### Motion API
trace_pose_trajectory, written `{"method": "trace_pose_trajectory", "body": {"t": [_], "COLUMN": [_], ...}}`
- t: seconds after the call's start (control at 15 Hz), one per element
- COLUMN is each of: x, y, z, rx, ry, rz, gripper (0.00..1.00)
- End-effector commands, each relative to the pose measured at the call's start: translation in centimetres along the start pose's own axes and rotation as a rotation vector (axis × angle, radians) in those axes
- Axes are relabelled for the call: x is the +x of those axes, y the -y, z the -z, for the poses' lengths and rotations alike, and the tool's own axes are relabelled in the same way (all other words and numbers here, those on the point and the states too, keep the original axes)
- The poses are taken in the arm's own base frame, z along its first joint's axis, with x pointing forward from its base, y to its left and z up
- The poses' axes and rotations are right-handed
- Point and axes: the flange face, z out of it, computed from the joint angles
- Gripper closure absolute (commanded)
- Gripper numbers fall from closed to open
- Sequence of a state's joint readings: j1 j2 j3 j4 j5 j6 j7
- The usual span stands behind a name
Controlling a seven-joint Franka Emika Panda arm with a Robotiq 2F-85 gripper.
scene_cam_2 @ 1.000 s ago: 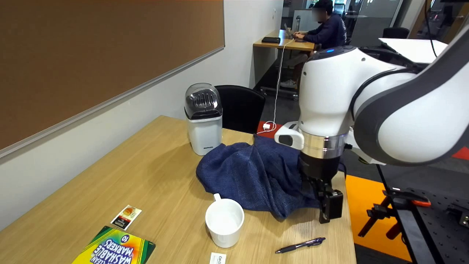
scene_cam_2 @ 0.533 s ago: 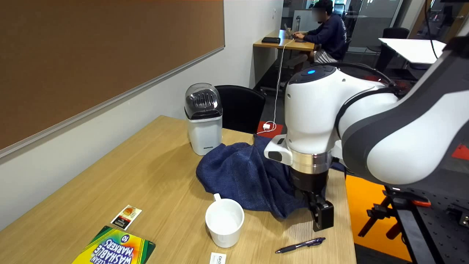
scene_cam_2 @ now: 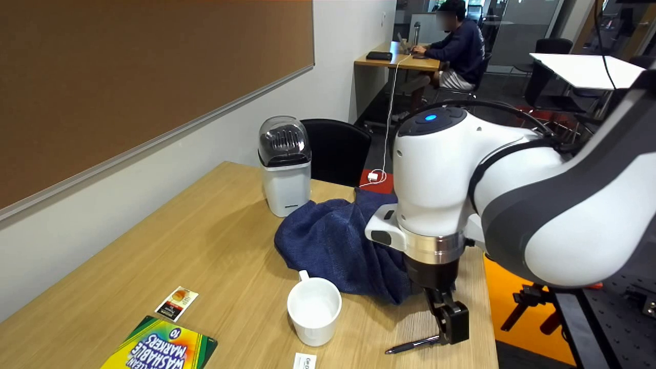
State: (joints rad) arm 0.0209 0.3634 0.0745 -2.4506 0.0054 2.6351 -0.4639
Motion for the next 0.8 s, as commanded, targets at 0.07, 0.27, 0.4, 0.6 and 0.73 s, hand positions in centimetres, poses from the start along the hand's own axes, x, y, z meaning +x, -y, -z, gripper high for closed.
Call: {"method": "trace_pose_trajectory", "body": {"t": [0.07,0.27,0.4,0.6,0.73], "x": [0.0,0.1,0.2,0.3,0.4], "y": [-0.1,0.1,0.2,0.3,0.3], "z": [0.1,-0.6,-1.1,-2.3,-3.3], "rx": [-0.017,-0.081,-0.117,-0.137,-0.131], "ry": [-0.009,-0.031,-0.061,-0.112,-0.141], "rz": [0.000,0.064,0.107,0.138,0.142], "gripper": [0.00,0.00,0.00,0.00,0.00]}}
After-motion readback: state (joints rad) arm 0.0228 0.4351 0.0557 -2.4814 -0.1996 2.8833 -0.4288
